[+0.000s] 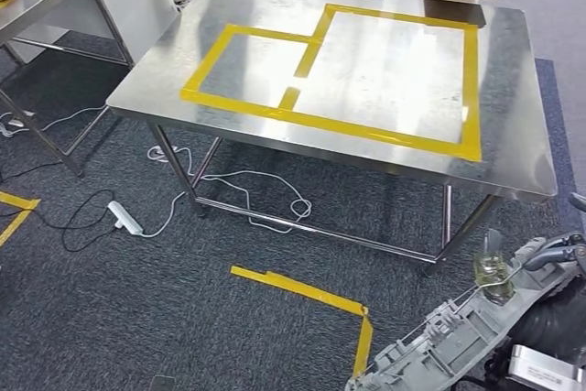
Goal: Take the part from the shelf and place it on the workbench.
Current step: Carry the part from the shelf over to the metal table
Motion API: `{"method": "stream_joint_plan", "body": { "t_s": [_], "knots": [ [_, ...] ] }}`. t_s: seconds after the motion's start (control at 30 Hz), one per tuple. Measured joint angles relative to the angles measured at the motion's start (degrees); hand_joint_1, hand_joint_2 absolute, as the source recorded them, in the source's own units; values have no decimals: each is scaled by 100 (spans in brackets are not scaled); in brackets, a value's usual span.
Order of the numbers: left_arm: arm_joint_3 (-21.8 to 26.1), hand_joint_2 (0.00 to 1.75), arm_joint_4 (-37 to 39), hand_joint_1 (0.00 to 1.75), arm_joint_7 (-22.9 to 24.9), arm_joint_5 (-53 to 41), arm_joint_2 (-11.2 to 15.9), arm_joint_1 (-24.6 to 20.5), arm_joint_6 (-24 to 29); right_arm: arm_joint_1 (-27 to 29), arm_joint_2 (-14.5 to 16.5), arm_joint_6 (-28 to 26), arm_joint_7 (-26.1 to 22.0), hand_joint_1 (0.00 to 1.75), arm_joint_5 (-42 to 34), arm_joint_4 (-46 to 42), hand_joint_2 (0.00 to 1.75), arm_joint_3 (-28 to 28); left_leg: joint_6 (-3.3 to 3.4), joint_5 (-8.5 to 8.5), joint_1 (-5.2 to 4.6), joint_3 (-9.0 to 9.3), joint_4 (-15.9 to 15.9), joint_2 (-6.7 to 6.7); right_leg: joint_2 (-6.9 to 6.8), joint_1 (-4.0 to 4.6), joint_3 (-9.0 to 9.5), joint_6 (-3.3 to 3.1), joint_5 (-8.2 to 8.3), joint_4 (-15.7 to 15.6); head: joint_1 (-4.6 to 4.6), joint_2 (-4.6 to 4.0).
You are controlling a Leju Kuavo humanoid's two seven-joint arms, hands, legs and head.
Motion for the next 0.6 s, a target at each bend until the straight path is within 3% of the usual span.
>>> {"method": "stream_joint_plan", "body": {
  "t_s": [0.03,0.1,0.17,0.23,0.3,0.37,0.4,0.43,0.47,0.53,0.6],
  "knots": [
    [0,175,0,0,0,0,4,-3,0,-1,0,0,0,175,0,0,175,0,36,167,2,156,-360,-103,51,8,1,14,-3,5,3,0],
    [0,175,0,0,0,0,10,-13,0,-6,0,1,0,175,0,0,175,0,83,269,2,339,-802,-256,144,7,-34,69,3,18,6,0],
    [0,175,0,0,0,-1,11,-20,-2,-4,0,1,0,175,-1,0,175,0,119,242,-5,370,-901,-236,226,-12,-87,151,21,12,6,0],
    [1,175,0,0,-2,-2,13,-25,-11,4,0,0,0,175,-3,-1,175,0,183,271,7,387,-948,-140,136,-16,-166,214,-52,110,23,0],
    [1,175,0,0,-6,-9,14,-25,-37,-4,0,1,-1,175,-7,-1,175,1,237,283,19,402,-982,-30,-95,-10,-417,253,-342,620,57,0],
    [2,175,0,0,-13,-20,11,-9,-68,-8,0,4,-1,175,-15,2,175,2,258,272,11,402,-981,70,-220,-11,-788,287,-670,1378,74,0],
    [1,175,0,0,-17,-28,9,-3,-80,-4,0,5,-1,175,-17,3,175,2,258,267,9,405,-980,114,-237,-14,-896,301,-715,1595,73,0],
    [1,175,0,0,-27,-39,8,-2,-94,-3,0,6,-8,175,-8,4,175,2,252,261,8,410,-979,147,-249,-17,-893,309,-651,1597,74,0],
    [-1,175,0,0,-40,-50,8,-6,-110,-3,0,-4,-23,175,23,4,175,1,241,253,9,422,-978,169,-265,-21,-763,309,-488,1361,74,0],
    [-6,175,0,0,-68,-73,4,-18,-143,-9,2,-111,-61,175,200,5,175,0,202,229,-5,449,-968,193,-330,-21,-301,287,-153,539,75,0],
    [-8,175,0,0,-78,-84,3,-25,-155,-16,31,-322,-64,175,483,6,175,-1,146,212,-30,459,-950,196,-370,-9,-5,238,-45,38,66,0]
  ]
}}
